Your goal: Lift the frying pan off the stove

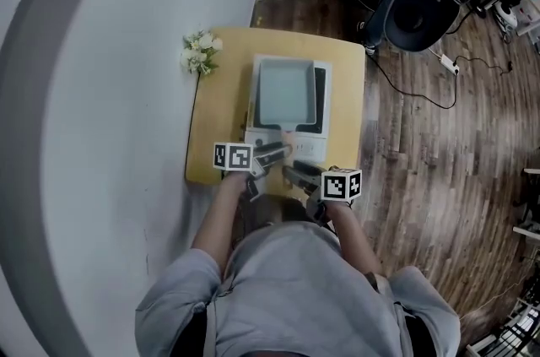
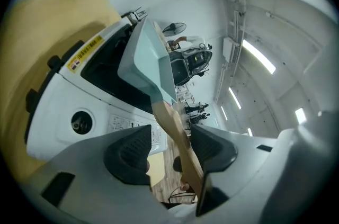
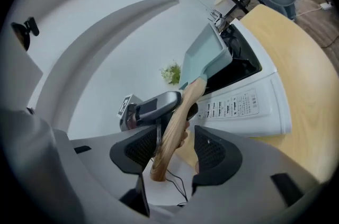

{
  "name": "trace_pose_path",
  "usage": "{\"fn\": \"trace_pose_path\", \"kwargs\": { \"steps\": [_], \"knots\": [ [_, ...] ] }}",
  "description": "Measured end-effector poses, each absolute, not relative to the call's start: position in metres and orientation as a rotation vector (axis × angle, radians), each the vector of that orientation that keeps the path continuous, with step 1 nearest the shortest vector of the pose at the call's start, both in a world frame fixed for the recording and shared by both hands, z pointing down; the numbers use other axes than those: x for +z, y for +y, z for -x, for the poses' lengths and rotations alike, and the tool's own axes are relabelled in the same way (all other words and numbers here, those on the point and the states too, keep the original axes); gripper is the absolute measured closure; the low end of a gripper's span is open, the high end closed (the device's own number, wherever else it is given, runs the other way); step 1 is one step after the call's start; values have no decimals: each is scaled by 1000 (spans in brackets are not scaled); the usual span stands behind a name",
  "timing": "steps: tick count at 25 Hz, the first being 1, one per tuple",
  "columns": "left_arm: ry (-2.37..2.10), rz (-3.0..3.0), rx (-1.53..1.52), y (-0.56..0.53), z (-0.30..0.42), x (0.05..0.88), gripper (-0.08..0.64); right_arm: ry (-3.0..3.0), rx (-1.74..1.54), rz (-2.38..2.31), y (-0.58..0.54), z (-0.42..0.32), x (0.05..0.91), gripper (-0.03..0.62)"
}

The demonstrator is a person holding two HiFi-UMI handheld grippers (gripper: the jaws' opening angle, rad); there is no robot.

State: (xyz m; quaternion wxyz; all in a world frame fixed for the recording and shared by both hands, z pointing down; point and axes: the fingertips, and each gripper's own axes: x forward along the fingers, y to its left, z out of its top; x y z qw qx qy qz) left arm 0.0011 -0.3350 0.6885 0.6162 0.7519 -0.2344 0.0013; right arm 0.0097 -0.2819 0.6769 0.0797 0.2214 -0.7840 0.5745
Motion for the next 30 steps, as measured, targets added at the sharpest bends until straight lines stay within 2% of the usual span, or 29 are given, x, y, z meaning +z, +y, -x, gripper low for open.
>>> {"fn": "trace_pose_path", "kwargs": {
  "steps": [7,11,14,24,30],
  "knots": [
    [-357,-1670,-80,-341,-31,695,342,-2312,1887,-483,-269,14,681,400],
    [-300,-1653,-119,-341,-38,691,384,-2302,1946,-447,-270,15,679,463],
    [-282,-1641,-154,-342,-38,690,399,-2293,1984,-430,-270,15,679,472],
    [-348,-1803,-117,-337,-40,674,407,-2386,1835,-462,-261,8,678,477],
    [-402,-1935,4,-319,-41,662,414,-2433,1742,-430,-245,15,670,482]
  ]
}}
